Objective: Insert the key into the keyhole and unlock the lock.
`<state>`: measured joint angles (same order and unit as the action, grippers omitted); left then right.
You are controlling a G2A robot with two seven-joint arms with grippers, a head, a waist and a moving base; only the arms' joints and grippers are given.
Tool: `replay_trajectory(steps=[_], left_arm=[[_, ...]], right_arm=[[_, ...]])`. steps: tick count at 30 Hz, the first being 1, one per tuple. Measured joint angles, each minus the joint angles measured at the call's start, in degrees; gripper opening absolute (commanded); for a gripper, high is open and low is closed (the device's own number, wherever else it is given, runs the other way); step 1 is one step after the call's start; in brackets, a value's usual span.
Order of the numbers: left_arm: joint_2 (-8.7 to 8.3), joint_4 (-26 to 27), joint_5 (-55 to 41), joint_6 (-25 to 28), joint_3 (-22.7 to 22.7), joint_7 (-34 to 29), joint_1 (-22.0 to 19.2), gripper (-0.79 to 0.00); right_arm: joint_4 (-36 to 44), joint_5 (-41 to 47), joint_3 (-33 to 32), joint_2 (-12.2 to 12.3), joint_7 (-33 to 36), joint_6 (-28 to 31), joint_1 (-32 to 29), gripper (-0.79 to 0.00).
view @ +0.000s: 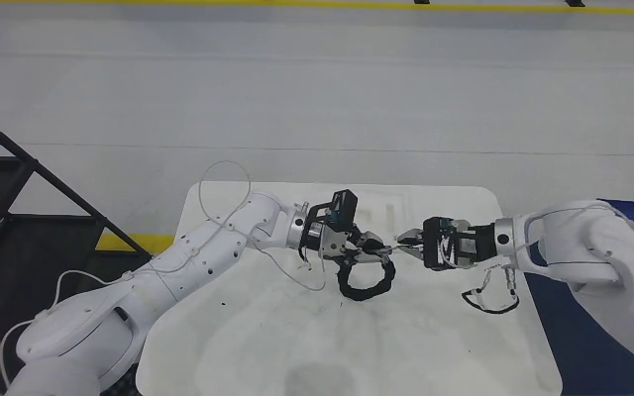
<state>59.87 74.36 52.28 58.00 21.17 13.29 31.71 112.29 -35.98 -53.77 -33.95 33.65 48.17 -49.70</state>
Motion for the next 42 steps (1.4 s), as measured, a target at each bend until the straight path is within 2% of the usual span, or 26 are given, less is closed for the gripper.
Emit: replay_trajectory(steps=[6, 14, 19, 20, 21, 26, 32, 37, 42], left_arm=[[-0.04, 1.1, 2.2, 0.0, 1.5, 1.0, 0.6, -0.785], [-0.07, 2.8, 5.5, -0.3, 4.6, 1.3, 2.2, -0.785], [0.13, 4.4, 7.2, -0.3, 5.9, 0.6, 2.8, -0.785], [0.16, 4.6, 7.6, -0.3, 6.2, 0.3, 2.9, -0.785], [0.20, 4.7, 8.0, -0.2, 6.5, -0.3, 3.0, -0.785], [0.25, 4.3, 8.3, 0.0, 7.0, -3.9, 3.9, -0.785], [-0.04, 2.7, 7.6, 0.0, 6.8, -12.5, 5.2, -0.785], [-0.36, 1.5, 5.6, 0.0, 6.2, -19.9, 6.6, -0.785], [-0.13, 1.1, 3.6, 0.0, 4.5, -24.4, 8.0, -0.785]], right_arm=[[-2.2, 12.3, -0.1, 0.0, 4.9, -6.5, -0.6, -0.785], [-3.0, 23.6, -1.4, 0.4, 10.0, -14.0, -3.6, -0.785], [-2.9, 28.5, -2.5, 0.5, 12.0, -16.3, -5.1, -0.785], [-2.8, 29.0, -2.7, 0.6, 12.1, -16.7, -5.3, -0.542], [-2.7, 29.5, -3.1, 0.6, 12.4, -17.0, -5.5, 0.000], [-2.2, 31.6, -4.5, 0.7, 13.9, -16.9, -6.1, 0.000], [-2.5, 32.7, -6.8, 1.0, 15.3, -15.3, -7.3, 0.000], [-2.6, 32.4, -8.9, 1.4, 14.5, -13.7, -9.4, 0.000], [-2.6, 31.3, -10.9, 1.6, 12.7, -12.0, -11.5, 0.000]])
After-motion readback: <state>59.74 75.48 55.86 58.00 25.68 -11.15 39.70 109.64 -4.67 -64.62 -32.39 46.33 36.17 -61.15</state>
